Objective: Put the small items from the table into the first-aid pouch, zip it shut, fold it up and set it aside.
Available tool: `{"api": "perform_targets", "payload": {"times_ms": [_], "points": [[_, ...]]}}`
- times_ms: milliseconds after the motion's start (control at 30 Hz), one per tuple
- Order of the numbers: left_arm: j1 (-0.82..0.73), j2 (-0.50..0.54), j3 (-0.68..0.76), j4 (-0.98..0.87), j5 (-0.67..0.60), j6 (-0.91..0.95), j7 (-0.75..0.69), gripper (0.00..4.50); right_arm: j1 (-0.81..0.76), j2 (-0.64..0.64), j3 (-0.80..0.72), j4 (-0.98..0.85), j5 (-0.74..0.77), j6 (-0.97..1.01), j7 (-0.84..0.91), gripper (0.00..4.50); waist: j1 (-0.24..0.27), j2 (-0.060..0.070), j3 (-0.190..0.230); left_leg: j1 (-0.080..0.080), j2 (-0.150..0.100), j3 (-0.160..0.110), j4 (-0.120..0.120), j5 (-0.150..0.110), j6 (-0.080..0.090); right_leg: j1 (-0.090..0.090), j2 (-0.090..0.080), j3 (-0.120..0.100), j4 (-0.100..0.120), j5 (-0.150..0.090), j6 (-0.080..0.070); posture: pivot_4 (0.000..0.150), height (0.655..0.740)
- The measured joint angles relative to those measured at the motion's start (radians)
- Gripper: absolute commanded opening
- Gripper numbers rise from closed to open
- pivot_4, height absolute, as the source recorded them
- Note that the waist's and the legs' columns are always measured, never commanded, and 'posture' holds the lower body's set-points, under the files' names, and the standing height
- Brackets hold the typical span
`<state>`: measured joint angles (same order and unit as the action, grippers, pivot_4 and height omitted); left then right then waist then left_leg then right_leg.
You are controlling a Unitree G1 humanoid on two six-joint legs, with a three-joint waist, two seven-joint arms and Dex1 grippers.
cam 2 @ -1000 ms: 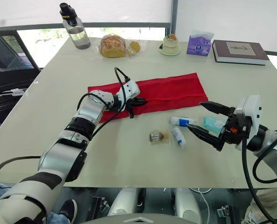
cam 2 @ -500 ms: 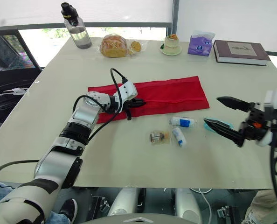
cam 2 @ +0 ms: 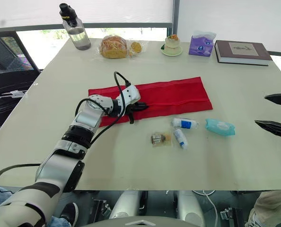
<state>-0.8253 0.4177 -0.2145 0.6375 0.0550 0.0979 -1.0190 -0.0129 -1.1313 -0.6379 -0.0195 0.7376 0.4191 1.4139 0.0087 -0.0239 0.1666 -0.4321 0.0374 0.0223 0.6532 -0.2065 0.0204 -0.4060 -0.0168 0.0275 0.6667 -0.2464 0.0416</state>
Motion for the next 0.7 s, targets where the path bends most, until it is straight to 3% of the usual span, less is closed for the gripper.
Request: {"api": "perform_targets", "payload": {"times_ms": [133,367,700], "points": [[0.007,0.001,0.000,-0.012,0.000,0.003,0.002,0.07,-0.027,0.006,0.093,-0.017,-0.030,0.004,0.002,4.50,0.000,0.000,0.000,0.000,0.000,0.000,0.000,0.000,0.000,0.000,0.000,0.000,0.000,0.000,0.000,0.150,0.7400],[0.013,-0.005,-0.004,-0.080,0.001,0.038,0.002,0.07,-0.202,0.194,0.470,-0.008,-0.310,-0.143,-0.167,4.50,-0.006,0.002,0.000,0.000,0.000,0.000,0.001,0.000,0.000,-0.001,0.000,0.000,0.001,0.000,0.000,0.150,0.7400],[0.006,-0.018,-0.024,-0.119,0.001,0.068,0.002,0.07,-0.463,0.357,0.788,0.139,-0.615,-0.234,-0.303,4.50,-0.014,0.002,0.001,-0.001,0.000,0.000,0.000,0.000,0.000,-0.003,0.000,0.001,0.004,0.000,0.000,0.150,0.7400]]}}
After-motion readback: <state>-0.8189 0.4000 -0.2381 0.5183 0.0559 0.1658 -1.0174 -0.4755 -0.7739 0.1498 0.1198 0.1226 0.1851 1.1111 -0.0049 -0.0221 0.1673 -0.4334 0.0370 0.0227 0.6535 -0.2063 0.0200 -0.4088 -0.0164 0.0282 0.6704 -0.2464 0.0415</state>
